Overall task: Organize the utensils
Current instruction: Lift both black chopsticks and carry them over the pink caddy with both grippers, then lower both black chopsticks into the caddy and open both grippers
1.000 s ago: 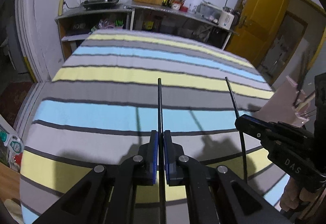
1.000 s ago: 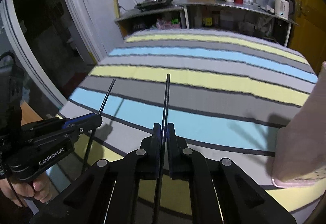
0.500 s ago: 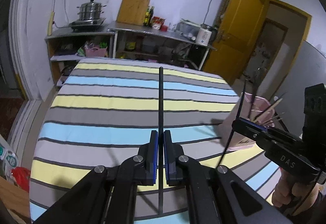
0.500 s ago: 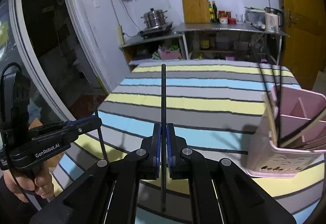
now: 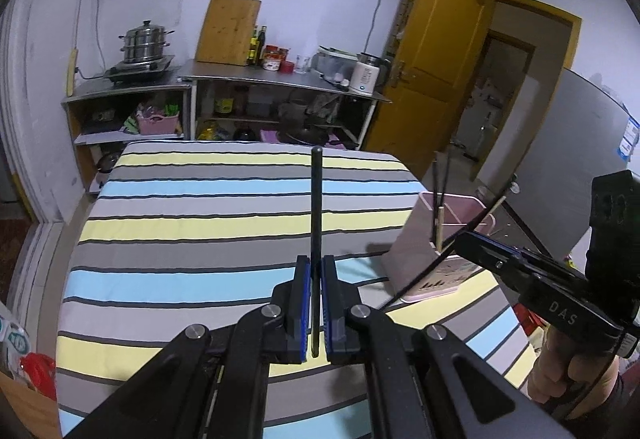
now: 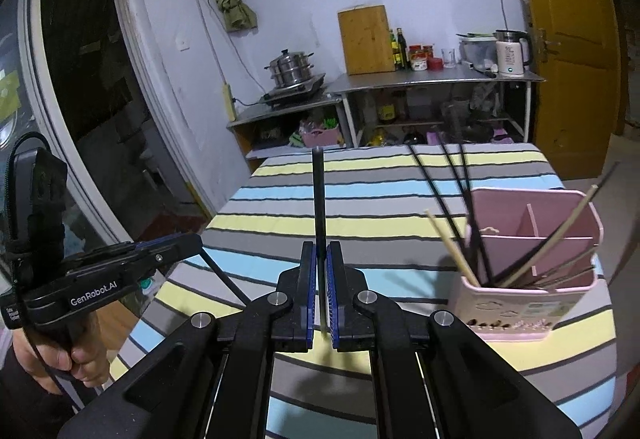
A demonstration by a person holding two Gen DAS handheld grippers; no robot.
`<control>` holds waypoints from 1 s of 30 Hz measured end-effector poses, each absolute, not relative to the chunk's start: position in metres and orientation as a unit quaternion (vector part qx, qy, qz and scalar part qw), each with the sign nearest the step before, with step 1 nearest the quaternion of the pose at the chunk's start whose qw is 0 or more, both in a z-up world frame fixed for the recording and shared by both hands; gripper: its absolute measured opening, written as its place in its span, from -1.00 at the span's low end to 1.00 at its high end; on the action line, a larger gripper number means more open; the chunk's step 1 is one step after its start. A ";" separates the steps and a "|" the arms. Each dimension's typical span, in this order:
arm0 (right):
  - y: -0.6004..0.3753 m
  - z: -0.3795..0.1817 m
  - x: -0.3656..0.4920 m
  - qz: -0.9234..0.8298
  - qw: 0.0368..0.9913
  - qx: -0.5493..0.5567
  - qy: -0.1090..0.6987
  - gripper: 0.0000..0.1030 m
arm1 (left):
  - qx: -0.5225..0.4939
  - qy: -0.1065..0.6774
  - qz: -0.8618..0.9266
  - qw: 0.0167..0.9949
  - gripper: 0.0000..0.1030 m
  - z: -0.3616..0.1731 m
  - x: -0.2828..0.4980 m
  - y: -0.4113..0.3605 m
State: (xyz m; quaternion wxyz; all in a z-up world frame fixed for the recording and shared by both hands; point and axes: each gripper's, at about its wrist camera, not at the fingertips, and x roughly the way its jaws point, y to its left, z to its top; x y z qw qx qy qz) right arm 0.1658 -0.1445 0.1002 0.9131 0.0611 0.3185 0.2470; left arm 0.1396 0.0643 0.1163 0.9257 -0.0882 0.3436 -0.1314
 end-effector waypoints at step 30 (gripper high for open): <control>-0.263 0.183 0.155 0.150 0.957 0.102 0.228 -0.90 | -0.055 0.287 -0.271 0.917 -0.91 0.211 0.187 -0.078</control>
